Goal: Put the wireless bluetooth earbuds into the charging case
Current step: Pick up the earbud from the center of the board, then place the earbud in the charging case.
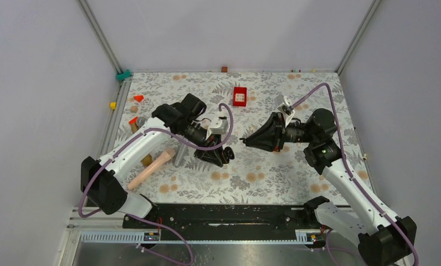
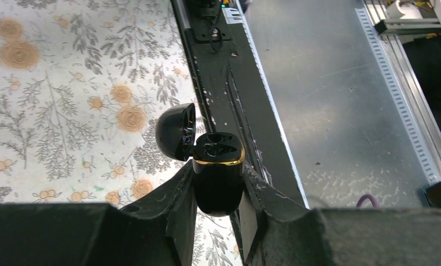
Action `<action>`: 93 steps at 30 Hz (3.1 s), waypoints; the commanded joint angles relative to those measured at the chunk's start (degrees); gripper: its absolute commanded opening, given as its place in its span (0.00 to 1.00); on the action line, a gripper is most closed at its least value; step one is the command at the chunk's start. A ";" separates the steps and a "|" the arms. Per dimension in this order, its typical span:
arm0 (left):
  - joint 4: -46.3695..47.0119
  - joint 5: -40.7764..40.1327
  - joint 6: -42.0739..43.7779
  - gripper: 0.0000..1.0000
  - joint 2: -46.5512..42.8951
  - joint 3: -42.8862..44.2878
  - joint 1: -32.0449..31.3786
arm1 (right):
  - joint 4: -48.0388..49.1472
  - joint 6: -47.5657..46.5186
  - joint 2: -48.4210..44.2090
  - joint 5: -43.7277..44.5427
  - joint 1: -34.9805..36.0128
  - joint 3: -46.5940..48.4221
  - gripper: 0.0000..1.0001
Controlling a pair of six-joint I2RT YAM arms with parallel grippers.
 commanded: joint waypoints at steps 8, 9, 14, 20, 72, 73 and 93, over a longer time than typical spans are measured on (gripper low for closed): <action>36.30 -4.68 -26.15 0.00 -4.61 -6.41 -0.48 | 22.29 16.49 -0.02 0.23 0.34 -2.13 0.13; 39.77 -4.50 -28.46 0.00 -5.07 -7.93 -0.47 | 22.20 16.57 -0.44 0.48 0.38 -2.27 0.13; 54.25 -5.94 -38.44 0.00 -5.83 -14.71 -0.92 | 23.65 18.40 -0.93 1.56 0.46 -3.56 0.13; 60.19 -8.27 -41.20 0.00 -6.62 -17.16 -1.65 | 24.23 18.77 0.98 3.49 0.38 -5.18 0.14; 113.06 -7.60 -53.46 0.00 -13.30 -43.24 0.62 | 17.49 12.60 3.15 -0.13 -0.08 -5.12 0.18; 113.96 -7.59 -54.81 0.00 -13.09 -43.15 0.64 | 17.51 12.66 3.41 0.19 0.28 -5.19 0.18; 111.62 -8.01 -56.78 0.00 -12.38 -42.49 0.67 | 19.21 12.41 8.23 3.82 5.02 -4.40 0.18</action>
